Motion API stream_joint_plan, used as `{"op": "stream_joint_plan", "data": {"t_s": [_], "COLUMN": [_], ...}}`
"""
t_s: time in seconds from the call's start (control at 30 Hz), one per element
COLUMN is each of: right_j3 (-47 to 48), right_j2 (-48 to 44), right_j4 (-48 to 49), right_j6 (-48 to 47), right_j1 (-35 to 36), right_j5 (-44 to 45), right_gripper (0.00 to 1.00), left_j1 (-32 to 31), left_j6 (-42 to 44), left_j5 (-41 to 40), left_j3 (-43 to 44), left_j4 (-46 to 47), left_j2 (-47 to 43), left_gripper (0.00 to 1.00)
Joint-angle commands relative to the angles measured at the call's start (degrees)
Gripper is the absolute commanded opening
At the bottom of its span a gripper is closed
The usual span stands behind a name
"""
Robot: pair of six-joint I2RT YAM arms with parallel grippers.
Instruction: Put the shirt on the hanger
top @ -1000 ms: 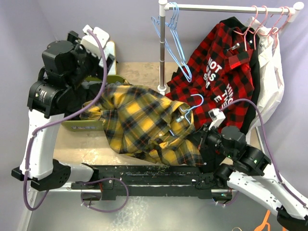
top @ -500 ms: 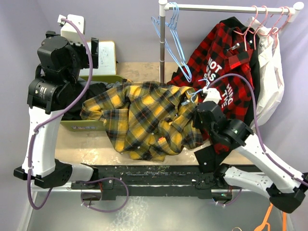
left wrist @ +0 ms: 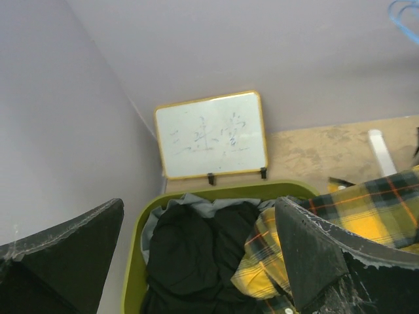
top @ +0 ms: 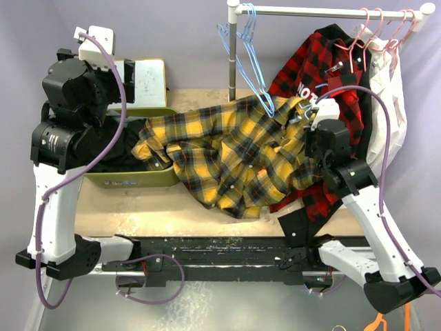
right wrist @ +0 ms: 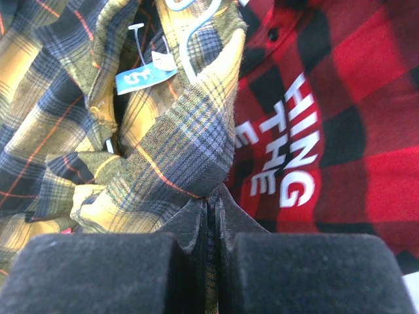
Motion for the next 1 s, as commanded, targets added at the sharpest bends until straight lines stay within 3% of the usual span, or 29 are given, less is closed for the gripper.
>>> {"op": "stream_joint_plan", "data": {"t_s": [0.0, 0.17, 0.5, 0.97], "right_j3": [8.2, 17.1, 34.1, 44.8], "right_j2": [-0.9, 5.3, 14.9, 22.6], "right_j4": [8.8, 8.5, 8.3, 8.4], "right_j6": [-9.2, -11.7, -17.2, -21.6], "right_j1": [-3.9, -6.5, -8.8, -13.3], "right_j5": [-2.7, -5.2, -8.1, -10.0], "right_gripper": [0.0, 0.0, 0.0, 0.0], "left_j1": [2.0, 2.1, -1.4, -2.0], "left_j6": [4.2, 9.6, 12.1, 12.9], "left_j5": [-4.1, -11.9, -14.8, -17.1], "left_j3": [-7.5, -14.5, -15.1, -16.1], "left_j4": [6.1, 11.4, 11.6, 11.8], "left_j2": [-2.0, -4.5, -5.1, -3.9], "left_gripper": [0.99, 0.99, 0.99, 0.99]}}
